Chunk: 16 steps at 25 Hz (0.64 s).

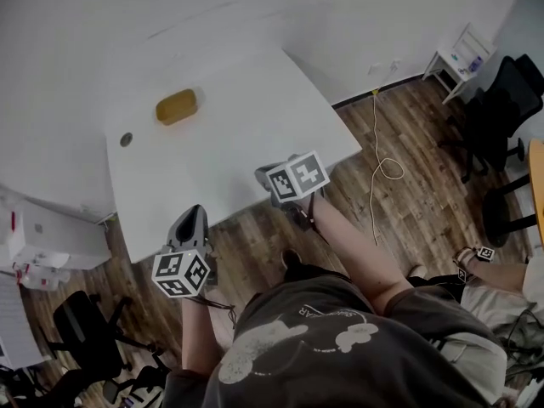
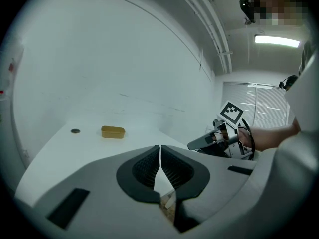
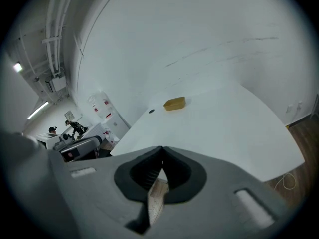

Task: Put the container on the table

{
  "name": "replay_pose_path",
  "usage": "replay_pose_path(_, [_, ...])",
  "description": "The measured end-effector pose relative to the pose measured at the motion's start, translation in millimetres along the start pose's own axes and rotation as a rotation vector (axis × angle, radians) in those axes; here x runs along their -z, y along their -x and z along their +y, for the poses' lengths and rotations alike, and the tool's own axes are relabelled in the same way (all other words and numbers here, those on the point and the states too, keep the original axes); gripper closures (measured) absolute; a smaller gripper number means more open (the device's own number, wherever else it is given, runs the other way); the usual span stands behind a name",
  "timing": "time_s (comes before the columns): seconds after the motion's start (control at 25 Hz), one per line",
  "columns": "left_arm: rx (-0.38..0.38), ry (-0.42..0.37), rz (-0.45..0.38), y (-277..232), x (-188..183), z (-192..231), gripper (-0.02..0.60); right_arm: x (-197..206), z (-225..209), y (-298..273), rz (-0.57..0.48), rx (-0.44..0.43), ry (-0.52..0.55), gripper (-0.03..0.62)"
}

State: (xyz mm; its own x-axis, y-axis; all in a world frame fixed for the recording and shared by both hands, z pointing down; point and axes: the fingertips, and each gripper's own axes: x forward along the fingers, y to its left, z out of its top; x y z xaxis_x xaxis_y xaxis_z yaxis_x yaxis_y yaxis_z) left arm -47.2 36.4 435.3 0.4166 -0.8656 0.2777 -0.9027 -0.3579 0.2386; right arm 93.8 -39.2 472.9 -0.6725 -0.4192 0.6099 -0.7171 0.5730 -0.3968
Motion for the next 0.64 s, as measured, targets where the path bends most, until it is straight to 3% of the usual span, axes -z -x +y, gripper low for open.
replay_pose_path(0.24, [0.036, -0.005, -0.003, 50, 15, -9, 0.571, 42, 44, 24, -0.017, 0.050, 0.044, 0.595])
replay_pose_path(0.64, [0.094, -0.024, 0.004, 104, 46, -34, 0.571, 98, 81, 56, -0.054, 0.080, 0.005, 0.595])
